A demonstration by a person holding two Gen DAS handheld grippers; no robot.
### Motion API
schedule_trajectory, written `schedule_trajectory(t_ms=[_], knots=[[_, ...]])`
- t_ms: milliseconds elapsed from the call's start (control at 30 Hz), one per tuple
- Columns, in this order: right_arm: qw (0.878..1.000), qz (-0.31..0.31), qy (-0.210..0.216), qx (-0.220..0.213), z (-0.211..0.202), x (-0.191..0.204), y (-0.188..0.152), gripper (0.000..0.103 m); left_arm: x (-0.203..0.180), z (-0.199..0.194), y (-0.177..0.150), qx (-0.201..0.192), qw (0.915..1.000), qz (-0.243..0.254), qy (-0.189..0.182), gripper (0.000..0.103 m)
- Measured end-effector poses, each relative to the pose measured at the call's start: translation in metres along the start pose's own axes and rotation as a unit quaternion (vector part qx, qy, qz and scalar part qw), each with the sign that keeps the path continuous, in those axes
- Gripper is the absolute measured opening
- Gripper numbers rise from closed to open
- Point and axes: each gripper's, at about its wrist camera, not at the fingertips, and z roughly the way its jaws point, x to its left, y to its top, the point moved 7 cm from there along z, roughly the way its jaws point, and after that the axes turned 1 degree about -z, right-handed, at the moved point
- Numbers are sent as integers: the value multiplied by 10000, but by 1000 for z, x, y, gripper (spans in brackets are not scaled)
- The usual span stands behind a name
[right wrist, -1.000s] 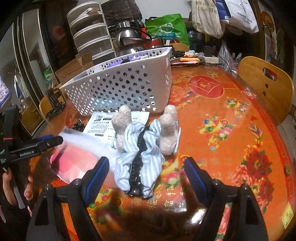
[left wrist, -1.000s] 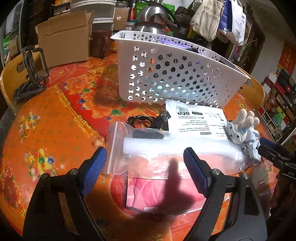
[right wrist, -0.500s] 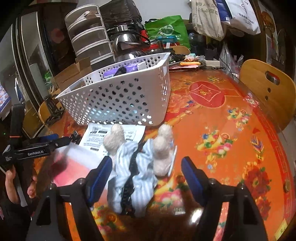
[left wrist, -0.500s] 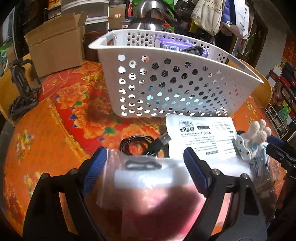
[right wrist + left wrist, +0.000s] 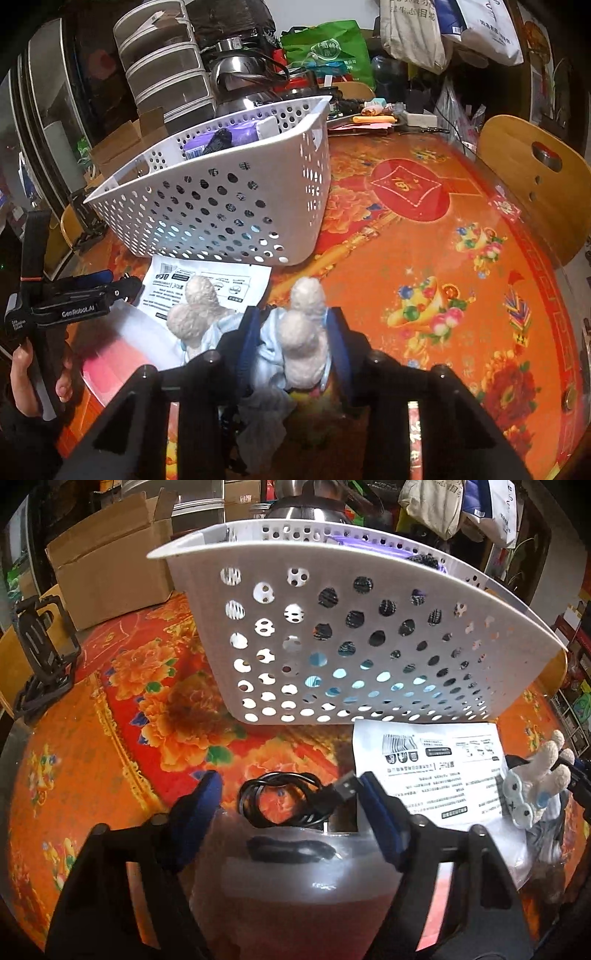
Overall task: Organize soft objects
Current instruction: 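Grasp and lift the USB cable with left gripper while right gripper grasps and lifts the socks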
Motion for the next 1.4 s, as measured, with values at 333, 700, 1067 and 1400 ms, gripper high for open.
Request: schedule_trajectory(t_ms=[333, 700, 1067, 1400], knots=[[9999, -76, -86, 22, 5, 0, -5, 26, -15, -6, -2, -188, 9992, 354, 60, 24], [9996, -223, -3, -186, -9, 4, -5, 16, -22, -36, -6, -627, 9972, 415, 3, 23], [9976, -442, -23, -525, -33, 24, 7, 15, -13, -74, 5, -1229, 9919, 308, -6, 23], [9946, -632, 62, -824, -62, 48, 27, 15, -7, -114, 17, -1593, 9867, 318, -30, 23]])
